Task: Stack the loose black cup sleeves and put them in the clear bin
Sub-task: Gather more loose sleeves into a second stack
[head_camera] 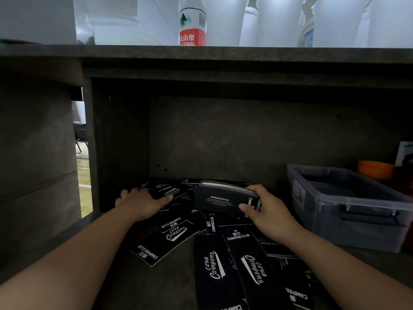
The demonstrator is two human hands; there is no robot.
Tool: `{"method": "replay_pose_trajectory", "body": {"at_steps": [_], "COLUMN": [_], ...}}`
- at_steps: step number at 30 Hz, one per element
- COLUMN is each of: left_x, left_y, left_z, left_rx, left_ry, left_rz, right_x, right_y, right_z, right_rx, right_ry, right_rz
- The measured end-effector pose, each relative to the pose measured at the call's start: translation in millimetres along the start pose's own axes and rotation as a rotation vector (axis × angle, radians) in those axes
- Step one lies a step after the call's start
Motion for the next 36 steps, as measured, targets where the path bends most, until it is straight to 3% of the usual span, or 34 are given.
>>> {"method": "replay_pose_trajectory", "body": {"at_steps": [6, 11, 16, 22, 27, 31, 36], "left_x": [-6, -10, -15, -24, -19, -22, -12], "left_y": [-15, -13, -22, -8, -13, -10, -26], "left_z": [19, 13, -1, -3, 3, 12, 8], "left_rx": [0.009, 0.011, -0.022, 0.009, 0.033, 0.172, -0.098], "left_ry": [-0.048, 0.056, 0.194, 0.393, 0.331, 0.28, 0.272], "left_rz": [0.089, 0.175, 0.1, 0.342, 0.251, 0.355, 0.099], "right_x": [0, 1, 1, 0, -1, 0, 0], "right_y": [-1, -1, -1, 1, 1, 0, -1], "right_z": [-1, 0, 0, 0, 0, 0, 1], "right_rx": [-0.012, -0.04, -0.026, -0.027, -0.024, -0.015, 0.017], "right_ry": [-0.001, -0.001, -0.006, 0.019, 0.028, 0.012, 0.004], "right_rz": [-0.01, -0.008, -0.003, 0.023, 0.035, 0.019, 0.002]}}
Point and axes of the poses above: each hand's wrist, its own x-axis towards the middle knuckle, its own y-axis out of the palm, z = x × y, the point moved 7 cm from there along x, towards the middle knuckle, and after that the axes turned 4 degrees about z, right-handed, at the moved point
